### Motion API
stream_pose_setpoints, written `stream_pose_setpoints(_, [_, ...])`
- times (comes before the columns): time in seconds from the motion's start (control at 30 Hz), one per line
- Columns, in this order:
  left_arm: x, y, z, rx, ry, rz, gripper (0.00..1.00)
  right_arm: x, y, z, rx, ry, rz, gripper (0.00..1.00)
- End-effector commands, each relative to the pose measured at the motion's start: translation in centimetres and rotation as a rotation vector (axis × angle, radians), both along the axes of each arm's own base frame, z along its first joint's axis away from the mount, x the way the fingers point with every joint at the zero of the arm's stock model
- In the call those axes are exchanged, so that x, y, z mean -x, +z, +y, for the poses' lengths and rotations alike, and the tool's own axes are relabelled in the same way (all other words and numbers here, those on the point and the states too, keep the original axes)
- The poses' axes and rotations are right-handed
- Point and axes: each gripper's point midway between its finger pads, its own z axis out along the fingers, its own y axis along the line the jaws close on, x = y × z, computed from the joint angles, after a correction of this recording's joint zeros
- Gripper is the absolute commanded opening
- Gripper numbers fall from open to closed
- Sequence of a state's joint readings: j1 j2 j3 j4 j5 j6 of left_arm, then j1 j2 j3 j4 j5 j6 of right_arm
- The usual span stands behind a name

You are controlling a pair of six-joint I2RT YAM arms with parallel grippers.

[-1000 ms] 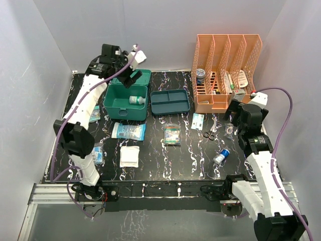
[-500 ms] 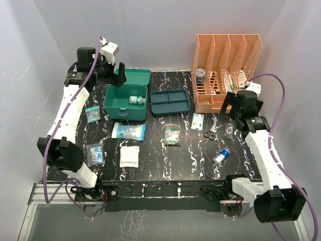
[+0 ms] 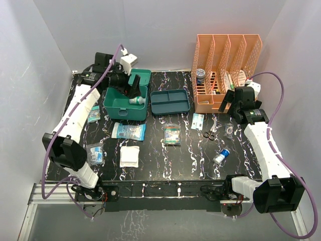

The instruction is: Organize the medicine kit

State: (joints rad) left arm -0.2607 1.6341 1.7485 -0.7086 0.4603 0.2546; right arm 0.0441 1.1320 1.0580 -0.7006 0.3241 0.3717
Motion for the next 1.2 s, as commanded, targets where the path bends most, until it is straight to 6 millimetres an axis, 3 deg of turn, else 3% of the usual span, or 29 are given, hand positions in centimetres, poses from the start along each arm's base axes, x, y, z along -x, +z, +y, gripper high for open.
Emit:
stream_pose_setpoints(0.0, [1.9, 0.0, -2.2, -0.023, -0.107, 0.024, 0.88, -0.5, 2.8, -0.5, -0.011, -0.05, -0.091, 0.98])
stream_pose_setpoints(0.23, [3.5, -1.6, -6.3, -0.095, -0.227, 0.047, 0.88, -0.4, 2.9, -0.8, -0.006, -0.076, -0.096, 0.98])
stream_pose_setpoints(0.37, [3.7, -2.7, -9.9, -0.098, -0.252, 0.067, 0.88, -0.6, 3.1, -1.0, -0.001, -0.083, -0.096, 0.98])
stream_pose_setpoints(0.63, [1.5, -6.5, -15.0, -0.02, 0.021, 0.222, 0.83, -0.3, 3.9, -1.4, 0.013, -0.105, -0.106, 0.98])
stream_pose_setpoints(0.97, [3.7, -12.1, -18.5, -0.037, 0.228, 0.287, 0.83, 2.1, 2.7, -2.0, 0.043, -0.119, -0.055, 0.98])
stream_pose_setpoints(1.17, [5.0, -15.7, -18.0, -0.073, 0.386, 0.359, 0.84, 3.9, 1.7, -2.2, 0.041, -0.132, -0.031, 0.98])
